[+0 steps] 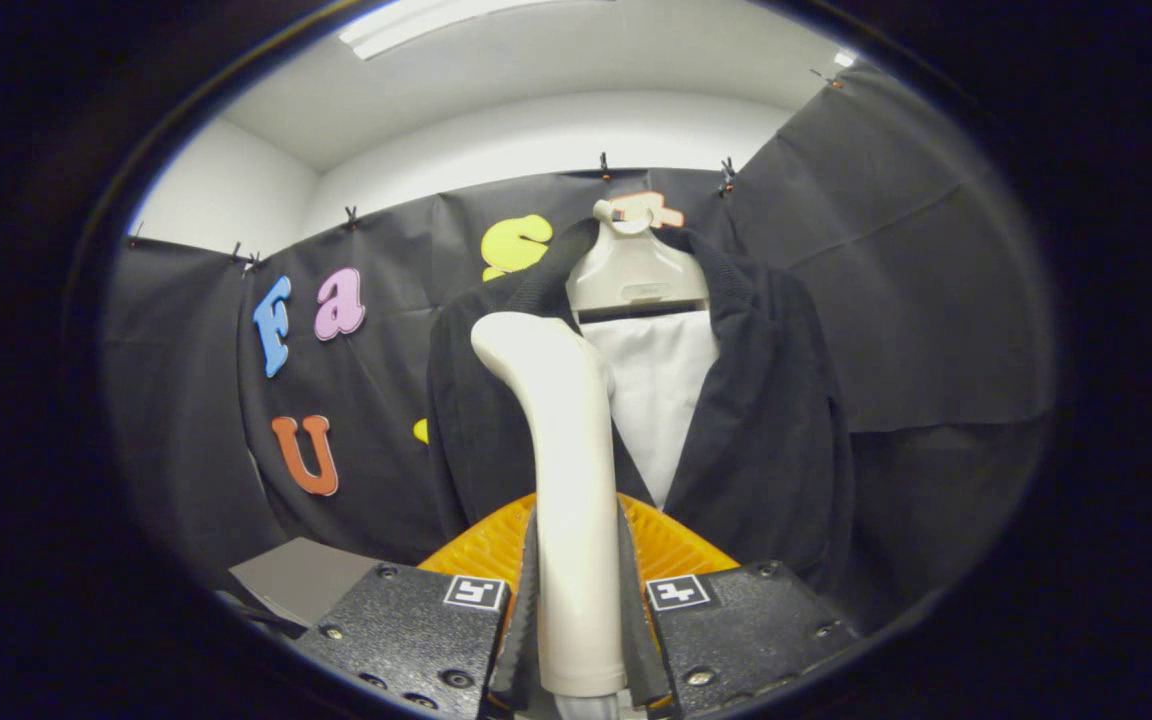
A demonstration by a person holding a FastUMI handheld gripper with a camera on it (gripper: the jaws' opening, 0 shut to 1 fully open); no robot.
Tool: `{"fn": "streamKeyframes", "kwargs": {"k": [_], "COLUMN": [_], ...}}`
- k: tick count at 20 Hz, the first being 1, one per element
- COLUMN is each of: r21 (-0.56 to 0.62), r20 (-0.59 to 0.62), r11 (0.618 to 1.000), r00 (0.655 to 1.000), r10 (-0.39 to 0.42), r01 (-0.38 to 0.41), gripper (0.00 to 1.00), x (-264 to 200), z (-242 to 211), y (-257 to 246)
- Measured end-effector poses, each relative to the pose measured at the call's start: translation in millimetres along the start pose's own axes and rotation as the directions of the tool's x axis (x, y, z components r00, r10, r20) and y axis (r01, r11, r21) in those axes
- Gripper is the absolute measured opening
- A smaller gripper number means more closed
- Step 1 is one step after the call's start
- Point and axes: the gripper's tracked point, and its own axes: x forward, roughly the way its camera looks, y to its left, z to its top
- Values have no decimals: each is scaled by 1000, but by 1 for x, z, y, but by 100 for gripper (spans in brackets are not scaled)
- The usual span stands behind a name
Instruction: Iron the clothes twice with a garment steamer, once on the left side and once on the right side.
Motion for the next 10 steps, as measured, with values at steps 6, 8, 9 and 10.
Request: {"fn": "streamKeyframes", "kwargs": {"k": [6,8,9,10], "r21": [-26,-32,-35,-38], "r20": [-50,-70,-80,-91], "r11": [999,998,998,997], "r00": [998,996,995,994], "r10": [-33,-52,-59,-68], "r01": [32,49,56,65], "gripper": [38,38,38,38], "x": [-6,-9,-10,-11], "z": [-27,-38,-44,-50], "y": [-6,-7,-9,-11]}}
